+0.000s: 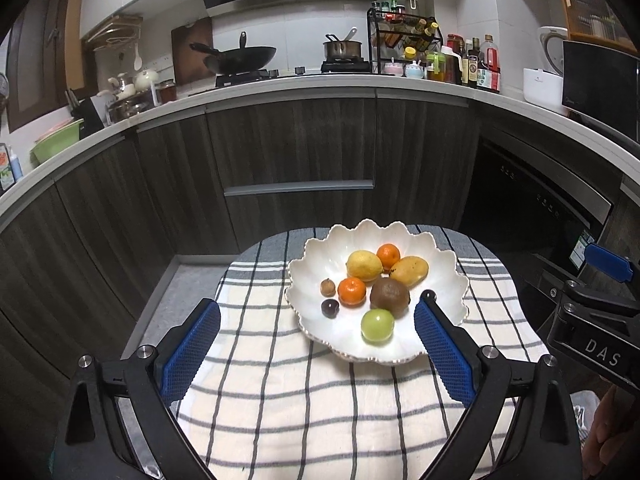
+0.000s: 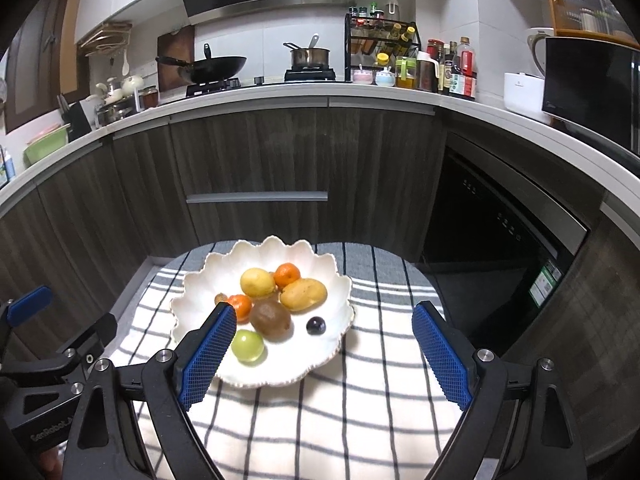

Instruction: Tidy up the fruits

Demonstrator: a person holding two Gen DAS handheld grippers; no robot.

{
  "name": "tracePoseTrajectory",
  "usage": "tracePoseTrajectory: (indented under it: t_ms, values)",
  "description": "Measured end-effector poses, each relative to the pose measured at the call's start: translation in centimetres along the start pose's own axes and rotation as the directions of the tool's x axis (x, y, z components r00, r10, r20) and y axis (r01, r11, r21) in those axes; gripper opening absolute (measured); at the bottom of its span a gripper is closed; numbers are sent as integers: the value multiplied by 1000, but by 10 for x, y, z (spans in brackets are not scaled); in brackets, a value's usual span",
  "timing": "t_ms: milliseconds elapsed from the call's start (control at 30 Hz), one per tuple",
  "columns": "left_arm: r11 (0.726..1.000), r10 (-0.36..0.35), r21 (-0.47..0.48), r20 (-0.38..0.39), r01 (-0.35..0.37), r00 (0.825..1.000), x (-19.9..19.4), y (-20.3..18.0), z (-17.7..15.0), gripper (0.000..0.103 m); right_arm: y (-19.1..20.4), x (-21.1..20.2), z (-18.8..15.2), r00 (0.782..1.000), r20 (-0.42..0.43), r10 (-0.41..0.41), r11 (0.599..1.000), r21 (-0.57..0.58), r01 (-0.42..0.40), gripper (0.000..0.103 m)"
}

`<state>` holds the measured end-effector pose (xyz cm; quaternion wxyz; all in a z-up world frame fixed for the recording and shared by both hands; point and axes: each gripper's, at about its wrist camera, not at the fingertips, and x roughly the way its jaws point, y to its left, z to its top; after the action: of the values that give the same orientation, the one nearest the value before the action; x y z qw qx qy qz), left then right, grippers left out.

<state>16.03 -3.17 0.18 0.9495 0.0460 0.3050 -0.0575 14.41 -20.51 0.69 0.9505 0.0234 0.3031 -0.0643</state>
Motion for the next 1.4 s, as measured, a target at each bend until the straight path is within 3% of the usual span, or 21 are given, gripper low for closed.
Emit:
tracePoseTrajectory:
  t_ms: [700,1400]
  values:
    - [999,39,-9,20,-39,999,-49,3,-56,99,-4,-49,-57,999,33,-17,999,30,16,90]
    - [998,65,-20,48,-64,997,-71,9,-66,99,2,-64,-73,999,35,17,1000,10,-17,90]
